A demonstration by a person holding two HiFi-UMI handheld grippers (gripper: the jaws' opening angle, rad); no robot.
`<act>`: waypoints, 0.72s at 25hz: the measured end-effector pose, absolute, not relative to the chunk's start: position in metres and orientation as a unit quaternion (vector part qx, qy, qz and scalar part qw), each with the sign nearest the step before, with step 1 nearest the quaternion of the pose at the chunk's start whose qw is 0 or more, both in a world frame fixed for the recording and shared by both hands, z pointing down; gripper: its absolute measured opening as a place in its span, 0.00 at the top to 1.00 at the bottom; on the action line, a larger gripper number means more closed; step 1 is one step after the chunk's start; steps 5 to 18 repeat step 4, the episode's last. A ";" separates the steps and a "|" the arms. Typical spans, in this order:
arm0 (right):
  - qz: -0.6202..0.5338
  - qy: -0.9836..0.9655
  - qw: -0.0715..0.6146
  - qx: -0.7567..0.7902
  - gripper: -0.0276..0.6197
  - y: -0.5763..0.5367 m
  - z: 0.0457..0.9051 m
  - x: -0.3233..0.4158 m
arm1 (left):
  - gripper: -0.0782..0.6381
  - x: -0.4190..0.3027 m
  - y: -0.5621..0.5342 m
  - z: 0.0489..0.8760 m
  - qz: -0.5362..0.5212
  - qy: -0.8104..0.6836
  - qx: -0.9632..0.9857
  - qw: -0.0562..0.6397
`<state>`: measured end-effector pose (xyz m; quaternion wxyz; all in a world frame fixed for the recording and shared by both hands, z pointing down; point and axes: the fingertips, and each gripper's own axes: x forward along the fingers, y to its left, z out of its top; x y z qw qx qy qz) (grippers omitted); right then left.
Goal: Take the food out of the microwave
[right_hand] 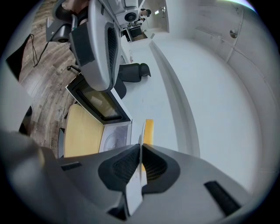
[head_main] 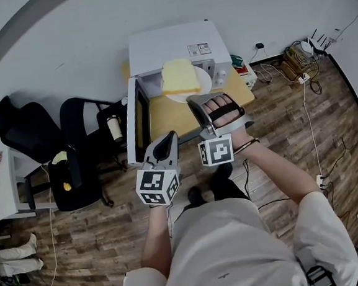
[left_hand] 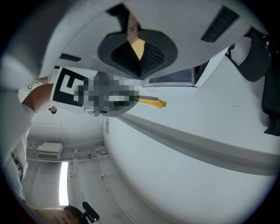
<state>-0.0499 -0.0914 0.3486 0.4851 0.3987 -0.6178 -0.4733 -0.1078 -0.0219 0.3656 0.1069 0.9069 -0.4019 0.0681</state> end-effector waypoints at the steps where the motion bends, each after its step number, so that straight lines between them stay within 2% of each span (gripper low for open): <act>1: -0.473 -0.618 0.485 0.399 0.93 -0.093 0.348 -0.050 | 0.88 -0.108 -0.023 0.366 0.068 -0.402 0.907 0.107; 18: -0.474 -0.618 0.483 0.401 0.93 -0.096 0.348 -0.051 | 0.88 -0.109 -0.026 0.367 0.068 -0.401 0.907 0.109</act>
